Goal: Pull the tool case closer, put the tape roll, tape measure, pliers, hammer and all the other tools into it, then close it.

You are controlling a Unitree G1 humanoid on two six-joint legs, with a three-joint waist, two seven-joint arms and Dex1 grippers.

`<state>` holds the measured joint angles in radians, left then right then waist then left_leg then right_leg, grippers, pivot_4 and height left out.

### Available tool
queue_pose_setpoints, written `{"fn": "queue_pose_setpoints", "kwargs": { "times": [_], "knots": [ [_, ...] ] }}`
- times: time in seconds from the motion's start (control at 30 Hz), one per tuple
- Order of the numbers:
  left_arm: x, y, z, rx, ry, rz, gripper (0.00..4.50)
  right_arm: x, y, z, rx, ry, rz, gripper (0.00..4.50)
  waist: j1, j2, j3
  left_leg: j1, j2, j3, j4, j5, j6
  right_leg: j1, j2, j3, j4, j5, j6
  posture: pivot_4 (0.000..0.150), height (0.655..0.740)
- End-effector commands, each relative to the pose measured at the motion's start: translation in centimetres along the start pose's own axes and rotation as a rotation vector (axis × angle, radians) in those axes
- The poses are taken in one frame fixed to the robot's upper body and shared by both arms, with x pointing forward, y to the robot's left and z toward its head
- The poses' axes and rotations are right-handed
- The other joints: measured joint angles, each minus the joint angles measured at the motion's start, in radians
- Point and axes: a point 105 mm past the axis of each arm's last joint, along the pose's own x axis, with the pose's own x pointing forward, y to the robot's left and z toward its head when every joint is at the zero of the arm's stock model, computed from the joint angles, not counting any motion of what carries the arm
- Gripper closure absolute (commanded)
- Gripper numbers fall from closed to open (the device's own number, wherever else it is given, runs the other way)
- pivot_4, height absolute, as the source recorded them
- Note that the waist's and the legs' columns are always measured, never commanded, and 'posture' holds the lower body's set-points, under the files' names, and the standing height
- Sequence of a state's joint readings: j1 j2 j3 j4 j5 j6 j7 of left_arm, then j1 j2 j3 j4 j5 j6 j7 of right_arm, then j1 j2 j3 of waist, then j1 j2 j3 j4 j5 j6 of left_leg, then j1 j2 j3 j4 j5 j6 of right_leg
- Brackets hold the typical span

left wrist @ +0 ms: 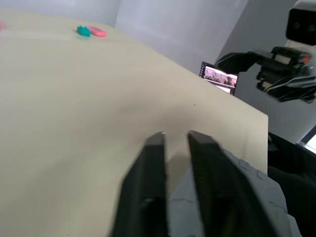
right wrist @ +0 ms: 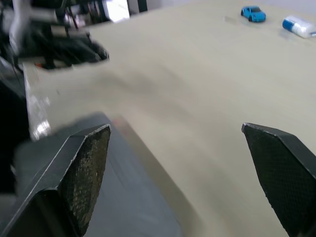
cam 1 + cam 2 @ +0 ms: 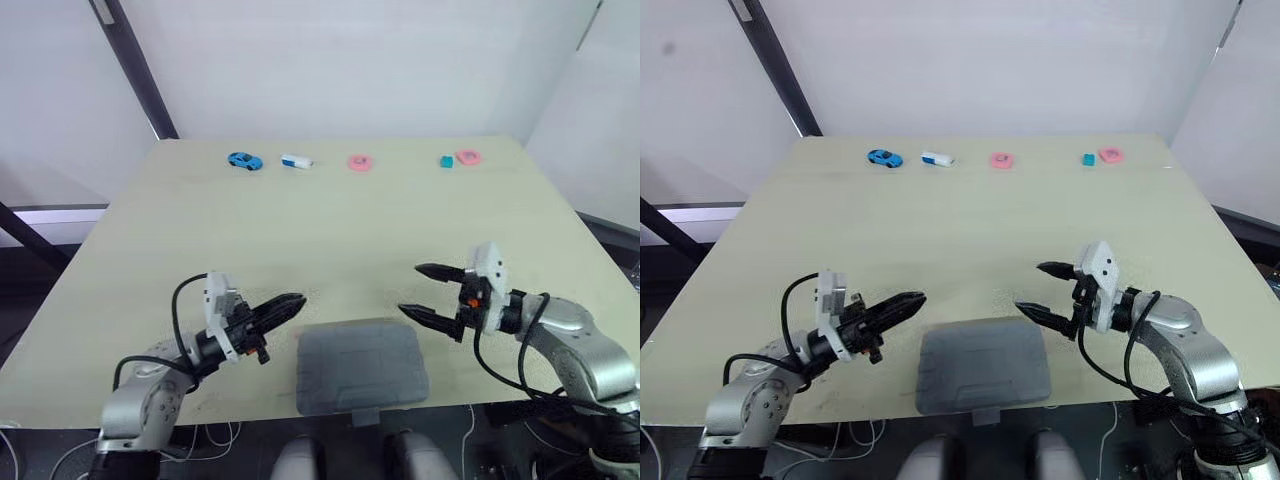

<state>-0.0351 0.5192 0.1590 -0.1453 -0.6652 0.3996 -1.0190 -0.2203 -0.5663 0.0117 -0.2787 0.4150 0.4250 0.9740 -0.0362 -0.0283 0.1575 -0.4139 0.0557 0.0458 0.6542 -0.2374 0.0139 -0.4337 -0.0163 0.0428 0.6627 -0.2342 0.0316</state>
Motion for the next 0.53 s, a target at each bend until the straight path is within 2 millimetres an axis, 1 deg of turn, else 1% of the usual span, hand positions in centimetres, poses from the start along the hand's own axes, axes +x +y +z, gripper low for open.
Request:
{"fn": "queue_pose_setpoints", "kwargs": {
  "times": [0.03,0.07,0.13,0.17,0.2,0.3,0.33,0.37,0.43,0.53],
  "knots": [
    [-1.3,0.5,0.3,0.031,0.036,-0.003,2.04,-2.8,-0.4,-0.7,-0.077,0.039,-0.004,0.0,0.002,0.0,0.0,0.0,0.0,-0.001,0.0,0.0,0.0,0.0,0.0,0.0,0.0,0.0,0.0,0.15,0.74],
    [-2.1,0.8,0.2,0.027,0.051,0.004,1.67,-3.8,-0.3,-1.3,-0.072,0.063,-0.009,0.0,0.003,0.0,0.0,0.0,0.0,-0.001,0.0,0.0,0.0,0.0,0.0,0.0,0.0,0.0,0.0,0.15,0.74],
    [-4.5,1.6,-0.2,0.018,0.095,0.052,0.61,-6.2,-0.2,-2.3,-0.049,0.101,-0.047,0.0,0.005,0.0,0.0,0.0,0.0,-0.001,-0.001,0.0,0.0,0.0,0.0,-0.001,-0.001,0.0,0.0,0.15,0.74],
    [-5.7,1.9,-0.5,0.01,0.117,0.079,0.16,-7.4,-0.1,-2.7,-0.041,0.121,-0.063,0.0,0.003,0.0,0.0,0.0,0.0,-0.001,-0.001,0.0,0.0,0.0,0.0,0.0,-0.001,0.0,-0.001,0.15,0.74],
    [-6.8,2.2,-0.7,0.002,0.134,0.104,0.07,-8.2,0.0,-3.0,-0.037,0.134,-0.079,0.0,0.003,0.0,0.0,0.0,0.0,0.0,-0.001,0.0,0.0,0.0,0.0,0.0,-0.001,-0.001,0.0,0.15,0.74],
    [-9.2,2.7,-1.4,0.0,0.185,0.173,0.07,-10.3,0.2,-3.4,-0.014,0.152,-0.131,0.0,0.0,0.0,0.0,0.0,0.0,0.001,-0.001,0.0,0.0,0.0,0.0,0.0,-0.001,-0.002,0.003,0.15,0.74],
    [-9.9,2.9,-1.7,0.002,0.205,0.2,0.07,-10.9,0.3,-3.4,-0.007,0.156,-0.145,0.0,0.0,0.0,0.0,0.001,0.001,0.001,-0.001,0.0,0.0,0.0,0.0,0.0,-0.001,-0.005,0.0,0.15,0.74],
    [-10.5,3.2,-1.9,0.005,0.224,0.226,0.07,-11.4,0.3,-3.4,0.005,0.154,-0.162,0.0,0.001,0.0,0.0,0.001,0.001,0.001,-0.001,0.0,0.0,0.0,-0.001,0.0,0.0,-0.005,0.0,0.15,0.74],
    [-11.1,3.5,-2.1,0.005,0.246,0.266,0.07,-12.3,0.4,-3.5,0.017,0.156,-0.18,0.0,0.004,0.0,0.0,0.003,0.001,0.001,0.001,0.0,0.0,0.002,-0.001,0.0,0.0,-0.005,0.0,0.15,0.74],
    [-11.2,3.9,-2.1,0.007,0.241,0.293,0.07,-12.8,0.4,-3.5,0.024,0.157,-0.192,0.0,0.007,0.0,0.0,0.006,0.001,0.001,0.001,0.0,0.0,0.005,-0.002,0.0,0.0,-0.005,-0.001,0.15,0.74]
  ]
}}
